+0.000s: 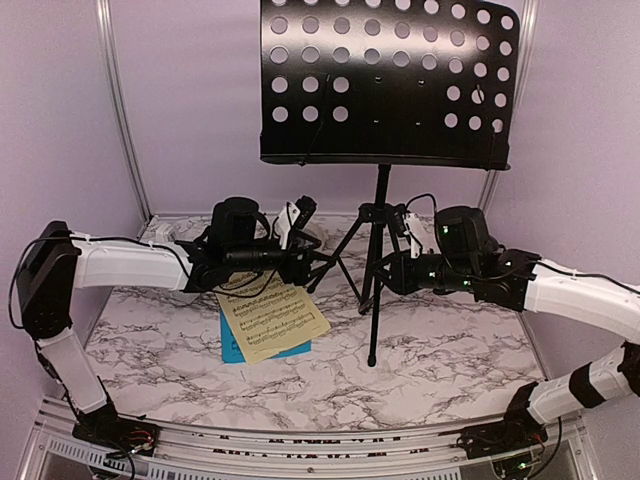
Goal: Pack up the instrument practice props
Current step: Adjust the music stand at the center of the board, then open the music stand at the center of the board.
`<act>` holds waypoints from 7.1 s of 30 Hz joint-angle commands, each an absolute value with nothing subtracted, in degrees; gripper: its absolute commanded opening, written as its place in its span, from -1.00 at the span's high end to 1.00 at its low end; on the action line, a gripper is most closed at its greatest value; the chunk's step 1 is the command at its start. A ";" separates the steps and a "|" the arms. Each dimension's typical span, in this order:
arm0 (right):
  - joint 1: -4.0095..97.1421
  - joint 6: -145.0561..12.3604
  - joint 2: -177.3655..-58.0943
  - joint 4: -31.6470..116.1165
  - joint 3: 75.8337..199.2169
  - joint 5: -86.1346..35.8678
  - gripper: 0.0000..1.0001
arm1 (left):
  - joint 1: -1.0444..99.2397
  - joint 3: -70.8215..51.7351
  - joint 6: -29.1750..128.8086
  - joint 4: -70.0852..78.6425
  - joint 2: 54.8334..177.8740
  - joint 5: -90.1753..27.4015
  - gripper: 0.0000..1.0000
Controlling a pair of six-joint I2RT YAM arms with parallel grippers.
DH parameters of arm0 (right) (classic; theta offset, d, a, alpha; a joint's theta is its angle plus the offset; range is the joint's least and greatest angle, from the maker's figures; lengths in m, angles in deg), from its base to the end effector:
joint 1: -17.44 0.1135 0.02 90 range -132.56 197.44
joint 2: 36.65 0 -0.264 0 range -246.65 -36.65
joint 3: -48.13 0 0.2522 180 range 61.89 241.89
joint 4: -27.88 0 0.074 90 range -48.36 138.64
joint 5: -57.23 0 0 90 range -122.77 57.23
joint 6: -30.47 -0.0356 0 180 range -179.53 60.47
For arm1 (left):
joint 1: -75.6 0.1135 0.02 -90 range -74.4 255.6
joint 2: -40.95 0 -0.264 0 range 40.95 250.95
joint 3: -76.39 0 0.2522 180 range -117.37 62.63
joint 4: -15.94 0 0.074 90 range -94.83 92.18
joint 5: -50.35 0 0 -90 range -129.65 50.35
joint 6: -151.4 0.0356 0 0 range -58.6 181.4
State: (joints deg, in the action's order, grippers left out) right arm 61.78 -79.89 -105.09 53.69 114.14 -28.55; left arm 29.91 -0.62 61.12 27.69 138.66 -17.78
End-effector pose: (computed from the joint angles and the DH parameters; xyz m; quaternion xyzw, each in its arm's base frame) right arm 0.1923 0.1916 0.2965 -0.1967 0.8350 0.3011 0.4164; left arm 0.2679 -0.2934 0.2693 0.4018 0.6409 -0.3819 0.5310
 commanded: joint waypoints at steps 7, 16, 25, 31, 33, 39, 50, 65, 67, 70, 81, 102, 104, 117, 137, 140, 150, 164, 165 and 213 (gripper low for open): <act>61.38 -80.40 -107.92 53.56 117.37 -33.04 0.62 | 32.28 -13.26 63.34 31.37 150.06 -10.20 -0.40; 61.38 -81.58 -104.39 52.49 115.39 -33.52 0.54 | 34.33 -15.87 65.81 31.84 153.18 -3.60 -0.30; 61.39 -81.93 -101.73 54.73 114.50 -37.36 0.44 | 34.49 -14.68 65.78 31.08 152.95 -3.00 -0.29; 61.38 -83.12 -104.75 54.73 115.38 -40.56 0.28 | 34.70 -13.87 67.43 30.31 152.56 -1.32 -0.30; 61.34 -83.19 -106.24 54.02 116.14 -40.72 0.28 | 35.08 -13.64 68.08 29.85 152.70 0.02 -0.30; 61.38 -82.75 -110.89 52.13 118.68 -39.69 0.41 | 36.39 -12.19 67.49 30.44 152.48 1.03 -0.29; 61.34 -79.19 -106.76 55.59 115.96 -36.65 1.00 | 36.35 -12.96 68.76 29.86 154.49 2.70 -0.28; 61.30 -66.85 -101.47 57.93 113.67 -24.78 1.00 | 35.35 -12.78 69.57 30.85 157.62 6.40 -0.26; 61.30 -65.28 -100.99 58.58 113.91 -23.88 1.00 | 35.34 -12.76 69.47 30.78 158.00 6.17 -0.26; 61.34 -63.92 -100.48 58.92 114.03 -22.49 1.00 | 35.03 -13.79 70.30 27.67 158.53 4.95 -0.22; 61.21 -64.20 -100.58 58.88 113.12 -25.87 1.00 | 32.69 -13.59 71.66 28.31 159.04 3.46 0.08; 60.64 -70.11 -98.77 62.57 114.07 -39.24 0.23 | 29.37 -11.37 64.87 38.89 158.41 -4.72 0.77; 60.68 -70.42 -98.47 62.73 113.87 -40.17 0.23 | 28.69 -10.85 64.33 39.97 158.03 -6.23 0.78; 60.47 -70.91 -95.61 59.70 112.11 -44.62 0.23 | 24.36 -8.84 59.51 42.07 154.34 -14.14 0.78; 60.28 -69.34 -79.55 43.21 100.45 -35.86 0.03 | 20.75 -9.07 58.84 39.57 153.74 -18.53 0.78; 60.24 -69.84 -77.71 36.46 97.42 -35.66 0.01 | 20.49 -9.08 58.83 39.53 153.85 -18.55 0.78; 59.33 -69.42 -79.66 38.16 99.49 -37.59 -0.16 | 19.45 -8.58 61.13 36.04 152.04 -20.43 0.78; 49.32 -73.20 -78.38 32.26 99.46 -20.76 -0.37 | 18.25 -8.83 62.10 34.31 152.04 -21.13 0.79; 49.33 -73.17 -78.72 31.33 99.76 -19.95 -0.37 | 18.13 -8.83 62.10 34.28 152.04 -21.18 0.79; 47.61 -73.93 -73.87 37.85 90.32 -18.81 -0.30 | 16.10 -11.02 61.06 34.12 151.38 -23.42 0.08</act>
